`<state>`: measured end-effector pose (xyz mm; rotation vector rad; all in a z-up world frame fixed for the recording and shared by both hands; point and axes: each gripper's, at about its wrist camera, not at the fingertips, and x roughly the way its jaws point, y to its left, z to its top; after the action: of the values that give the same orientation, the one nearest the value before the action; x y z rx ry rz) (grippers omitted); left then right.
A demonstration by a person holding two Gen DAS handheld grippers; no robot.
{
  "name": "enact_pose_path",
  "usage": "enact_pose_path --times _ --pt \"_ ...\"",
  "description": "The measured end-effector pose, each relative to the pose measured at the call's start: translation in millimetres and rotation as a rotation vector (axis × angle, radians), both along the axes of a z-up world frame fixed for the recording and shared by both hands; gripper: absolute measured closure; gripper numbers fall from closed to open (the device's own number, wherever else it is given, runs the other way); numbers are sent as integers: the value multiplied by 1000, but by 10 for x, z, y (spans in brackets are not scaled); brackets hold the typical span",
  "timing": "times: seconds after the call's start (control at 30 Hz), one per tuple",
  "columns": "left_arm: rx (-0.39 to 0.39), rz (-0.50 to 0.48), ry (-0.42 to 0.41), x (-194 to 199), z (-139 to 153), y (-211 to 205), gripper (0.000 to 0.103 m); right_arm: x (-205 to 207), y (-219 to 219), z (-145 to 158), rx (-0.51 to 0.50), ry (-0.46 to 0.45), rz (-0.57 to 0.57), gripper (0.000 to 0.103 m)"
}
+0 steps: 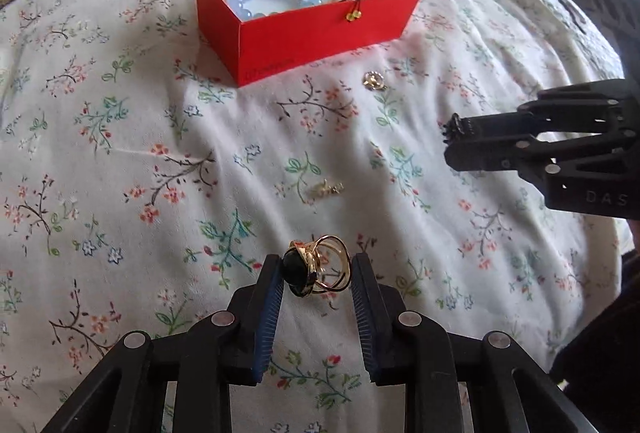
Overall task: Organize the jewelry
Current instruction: 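Lift the gold rings with the left tool while the right tool holds the black clip, then lower the gold rings and black clip into the red box with both tools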
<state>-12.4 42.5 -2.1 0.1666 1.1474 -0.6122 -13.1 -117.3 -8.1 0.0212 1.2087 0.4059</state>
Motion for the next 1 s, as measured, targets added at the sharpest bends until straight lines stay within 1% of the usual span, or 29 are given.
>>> enact_pose_path --times 0.1,0.17,0.47,0.63,0.73,0.83,1.0 --pt "15 28 -17 8 12 -18 75 21 -18 45 7 -4 -11 80" --pt "13 53 -26 81 10 -54 75 40 -33 84 14 -9 -19 80" --pt "21 144 -91 244 175 -160 74 145 -155 296 53 -27 -80 80" --pt "2 205 -101 354 265 -224 74 203 -224 447 59 -56 -110 80" --pt "-25 248 -106 421 343 -257 74 242 -269 544 63 -73 -131 80" --pt "-42 277 -116 477 406 -300 74 282 -318 625 73 -85 -152 80" --pt "-70 319 -119 596 456 -383 74 391 -407 703 61 -113 -189 80"
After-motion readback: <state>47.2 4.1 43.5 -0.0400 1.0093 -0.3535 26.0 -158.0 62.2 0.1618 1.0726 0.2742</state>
